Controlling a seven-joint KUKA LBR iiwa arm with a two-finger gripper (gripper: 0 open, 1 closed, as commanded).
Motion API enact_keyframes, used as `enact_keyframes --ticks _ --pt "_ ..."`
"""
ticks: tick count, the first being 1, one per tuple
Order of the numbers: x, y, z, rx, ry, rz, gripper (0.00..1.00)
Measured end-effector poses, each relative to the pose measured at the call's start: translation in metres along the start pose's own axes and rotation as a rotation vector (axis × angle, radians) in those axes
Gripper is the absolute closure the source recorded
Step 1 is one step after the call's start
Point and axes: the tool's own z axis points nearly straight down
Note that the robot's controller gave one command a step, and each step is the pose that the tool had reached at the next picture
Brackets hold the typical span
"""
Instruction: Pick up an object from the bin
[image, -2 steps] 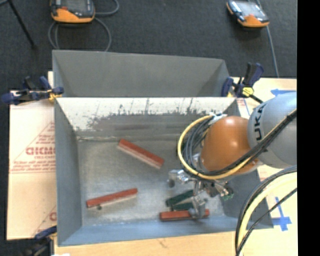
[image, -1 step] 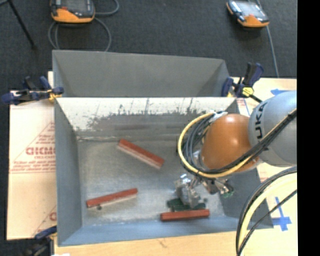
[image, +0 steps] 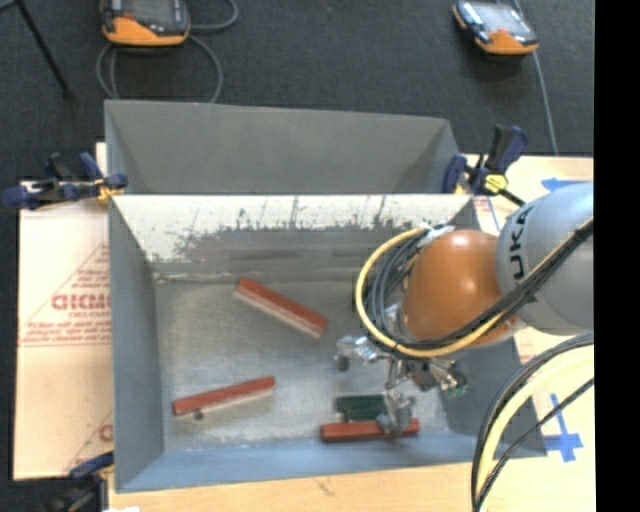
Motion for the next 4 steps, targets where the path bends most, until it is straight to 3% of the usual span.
enact_keyframes --ticks 1,2,3,4 --pt "0.012 0.043 -0.034 -0.003 0.002 0.099 0.00" --pt "0.008 0.027 0.006 0.004 -0.015 0.118 0.00" --pt "0.012 0.029 0.005 0.000 0.000 0.116 1.00" --pt "0.012 0.003 -0.115 0.005 -0.005 0.032 1.00"
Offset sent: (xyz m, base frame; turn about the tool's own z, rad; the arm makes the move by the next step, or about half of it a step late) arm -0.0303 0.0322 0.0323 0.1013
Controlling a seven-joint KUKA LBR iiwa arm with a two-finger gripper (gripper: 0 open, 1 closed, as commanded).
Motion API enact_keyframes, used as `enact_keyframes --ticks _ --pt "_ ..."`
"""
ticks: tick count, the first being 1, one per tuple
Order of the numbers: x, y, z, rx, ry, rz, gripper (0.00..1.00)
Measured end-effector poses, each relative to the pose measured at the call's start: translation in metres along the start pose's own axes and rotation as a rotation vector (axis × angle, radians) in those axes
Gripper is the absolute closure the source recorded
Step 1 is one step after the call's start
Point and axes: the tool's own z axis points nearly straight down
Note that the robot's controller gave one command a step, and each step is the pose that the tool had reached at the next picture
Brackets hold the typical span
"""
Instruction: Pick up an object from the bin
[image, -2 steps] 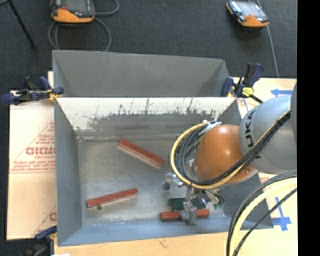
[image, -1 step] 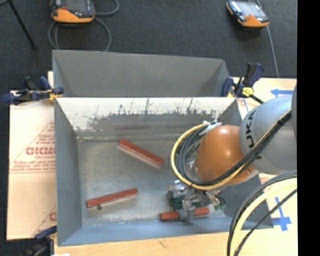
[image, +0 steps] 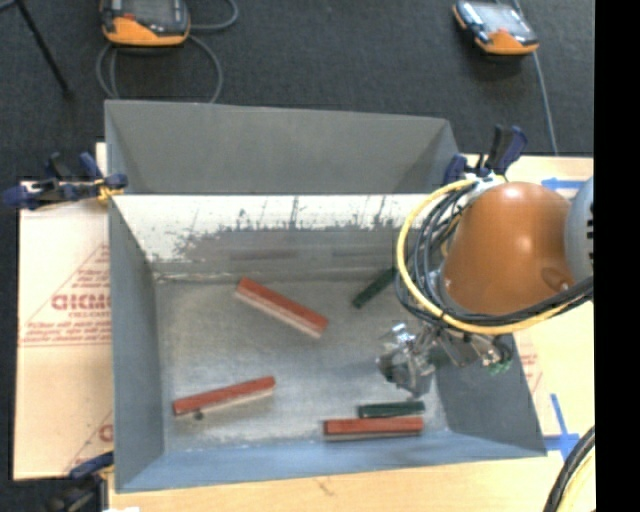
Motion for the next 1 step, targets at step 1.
enact_keyframes --ticks 1 --pt "-0.0068 0.0042 0.0384 -0.007 0.009 -0.230 1.00"
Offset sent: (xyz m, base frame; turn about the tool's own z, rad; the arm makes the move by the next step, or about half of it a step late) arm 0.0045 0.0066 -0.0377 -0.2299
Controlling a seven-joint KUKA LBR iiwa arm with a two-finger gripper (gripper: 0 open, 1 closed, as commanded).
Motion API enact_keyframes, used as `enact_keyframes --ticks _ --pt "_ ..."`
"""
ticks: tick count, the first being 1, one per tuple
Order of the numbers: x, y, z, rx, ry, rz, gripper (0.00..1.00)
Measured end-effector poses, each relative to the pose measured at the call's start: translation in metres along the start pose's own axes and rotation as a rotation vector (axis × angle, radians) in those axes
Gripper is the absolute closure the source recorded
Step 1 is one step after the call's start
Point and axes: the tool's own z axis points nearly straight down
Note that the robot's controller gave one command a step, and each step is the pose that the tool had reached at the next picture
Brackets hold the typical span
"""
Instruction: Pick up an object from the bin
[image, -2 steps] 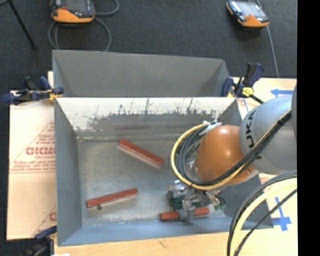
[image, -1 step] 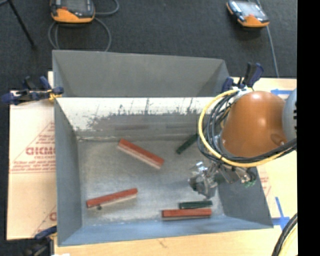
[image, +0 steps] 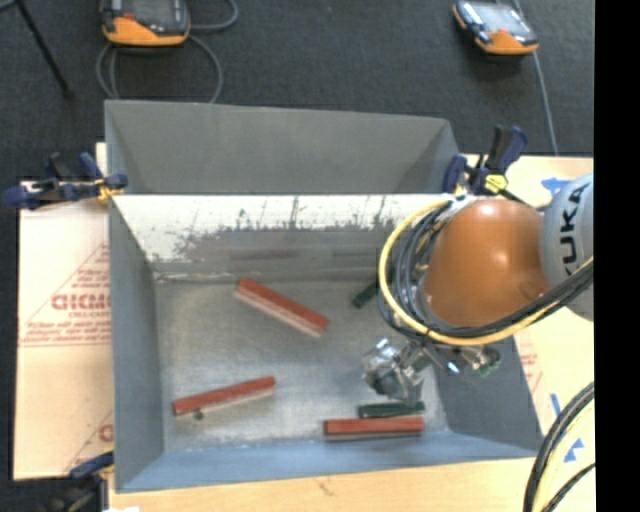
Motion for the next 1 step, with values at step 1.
enact_keyframes --ticks 1 --pt "-0.0105 0.0161 -0.1388 0.008 -0.009 -0.023 1.00"
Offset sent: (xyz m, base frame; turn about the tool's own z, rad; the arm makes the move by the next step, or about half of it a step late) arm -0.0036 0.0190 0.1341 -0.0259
